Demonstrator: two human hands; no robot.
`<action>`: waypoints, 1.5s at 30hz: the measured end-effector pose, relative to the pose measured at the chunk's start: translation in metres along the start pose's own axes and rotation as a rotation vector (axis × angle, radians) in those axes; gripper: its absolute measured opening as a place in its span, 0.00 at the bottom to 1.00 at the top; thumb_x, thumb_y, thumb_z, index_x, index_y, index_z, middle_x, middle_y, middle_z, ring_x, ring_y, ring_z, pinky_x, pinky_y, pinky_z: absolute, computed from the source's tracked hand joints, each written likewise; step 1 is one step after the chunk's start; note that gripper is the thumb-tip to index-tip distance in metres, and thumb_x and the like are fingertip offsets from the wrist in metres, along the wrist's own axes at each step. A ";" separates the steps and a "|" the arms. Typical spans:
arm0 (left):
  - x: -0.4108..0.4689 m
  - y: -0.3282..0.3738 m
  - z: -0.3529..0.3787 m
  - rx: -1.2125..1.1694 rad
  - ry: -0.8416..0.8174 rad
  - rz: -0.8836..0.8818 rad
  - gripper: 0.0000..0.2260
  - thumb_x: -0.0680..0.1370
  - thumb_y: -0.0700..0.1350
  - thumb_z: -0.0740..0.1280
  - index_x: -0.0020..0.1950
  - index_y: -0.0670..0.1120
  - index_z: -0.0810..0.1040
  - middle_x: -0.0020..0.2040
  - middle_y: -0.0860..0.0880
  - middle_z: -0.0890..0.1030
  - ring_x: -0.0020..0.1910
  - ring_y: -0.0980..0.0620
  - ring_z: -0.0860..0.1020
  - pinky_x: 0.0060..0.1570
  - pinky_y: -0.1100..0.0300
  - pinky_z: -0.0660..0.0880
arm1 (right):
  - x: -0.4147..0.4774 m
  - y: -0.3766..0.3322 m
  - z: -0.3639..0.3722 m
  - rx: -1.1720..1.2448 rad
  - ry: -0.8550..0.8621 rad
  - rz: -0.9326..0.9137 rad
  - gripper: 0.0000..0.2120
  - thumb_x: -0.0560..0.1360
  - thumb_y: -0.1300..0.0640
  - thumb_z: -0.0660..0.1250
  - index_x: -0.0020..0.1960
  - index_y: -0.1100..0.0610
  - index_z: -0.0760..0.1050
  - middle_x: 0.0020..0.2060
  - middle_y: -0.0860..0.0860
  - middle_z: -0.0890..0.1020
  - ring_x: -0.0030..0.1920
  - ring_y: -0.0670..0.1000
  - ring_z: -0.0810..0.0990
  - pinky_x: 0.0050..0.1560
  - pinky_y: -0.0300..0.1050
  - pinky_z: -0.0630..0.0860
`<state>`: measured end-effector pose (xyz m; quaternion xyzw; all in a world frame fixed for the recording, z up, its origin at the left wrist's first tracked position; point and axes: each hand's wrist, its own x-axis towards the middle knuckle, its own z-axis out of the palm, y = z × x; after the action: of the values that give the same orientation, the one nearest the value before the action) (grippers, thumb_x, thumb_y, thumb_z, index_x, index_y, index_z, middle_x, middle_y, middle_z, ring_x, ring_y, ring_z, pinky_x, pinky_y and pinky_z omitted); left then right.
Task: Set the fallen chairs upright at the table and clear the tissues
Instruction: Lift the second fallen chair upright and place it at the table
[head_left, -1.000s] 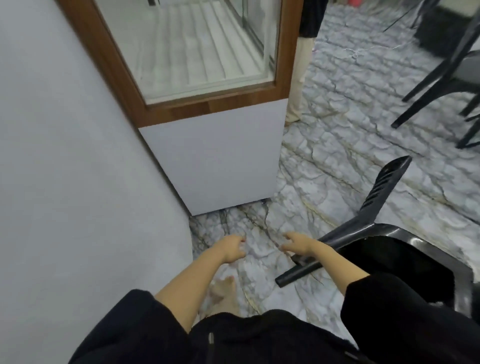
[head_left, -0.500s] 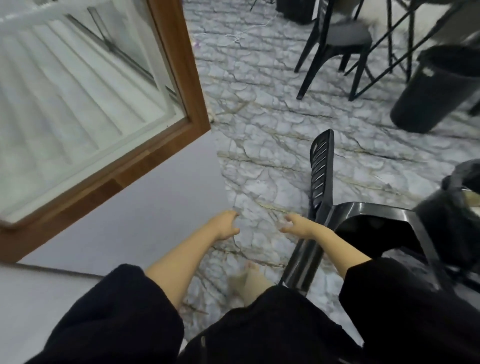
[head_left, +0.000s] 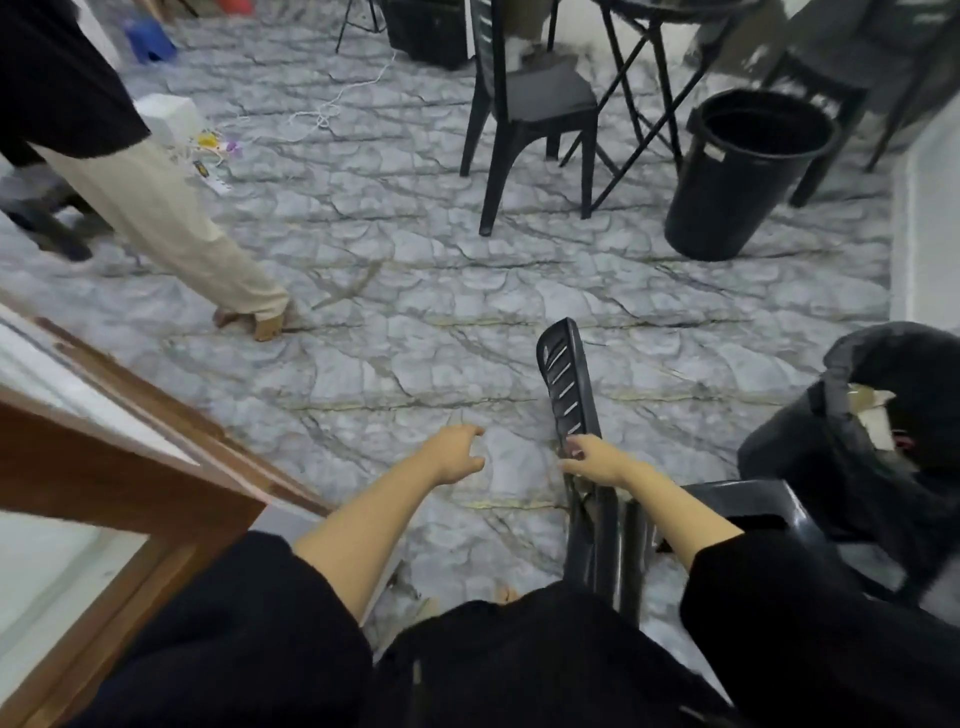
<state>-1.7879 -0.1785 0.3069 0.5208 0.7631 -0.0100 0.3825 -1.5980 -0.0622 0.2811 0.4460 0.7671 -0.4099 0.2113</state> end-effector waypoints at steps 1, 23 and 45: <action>0.015 0.005 -0.012 0.004 -0.006 0.018 0.25 0.78 0.44 0.61 0.73 0.40 0.59 0.74 0.40 0.64 0.71 0.43 0.64 0.69 0.53 0.64 | 0.011 -0.001 -0.013 0.012 0.008 0.018 0.29 0.78 0.52 0.62 0.72 0.66 0.58 0.72 0.62 0.64 0.69 0.60 0.68 0.68 0.52 0.66; 0.351 0.041 -0.269 0.287 -0.283 0.351 0.24 0.78 0.43 0.61 0.73 0.40 0.60 0.74 0.41 0.63 0.72 0.44 0.63 0.70 0.53 0.62 | 0.225 -0.037 -0.201 0.499 0.204 0.338 0.23 0.79 0.56 0.61 0.69 0.68 0.63 0.68 0.65 0.69 0.68 0.62 0.69 0.68 0.54 0.65; 0.510 0.104 -0.294 0.513 -0.720 0.685 0.24 0.79 0.54 0.57 0.73 0.44 0.61 0.74 0.45 0.64 0.72 0.48 0.64 0.70 0.55 0.61 | 0.268 -0.031 -0.196 0.933 0.388 0.647 0.28 0.79 0.48 0.59 0.74 0.60 0.56 0.75 0.57 0.60 0.74 0.56 0.61 0.72 0.50 0.59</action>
<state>-1.9569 0.3922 0.2520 0.7791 0.3449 -0.2478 0.4612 -1.7541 0.2267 0.2233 0.7693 0.3561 -0.5292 -0.0368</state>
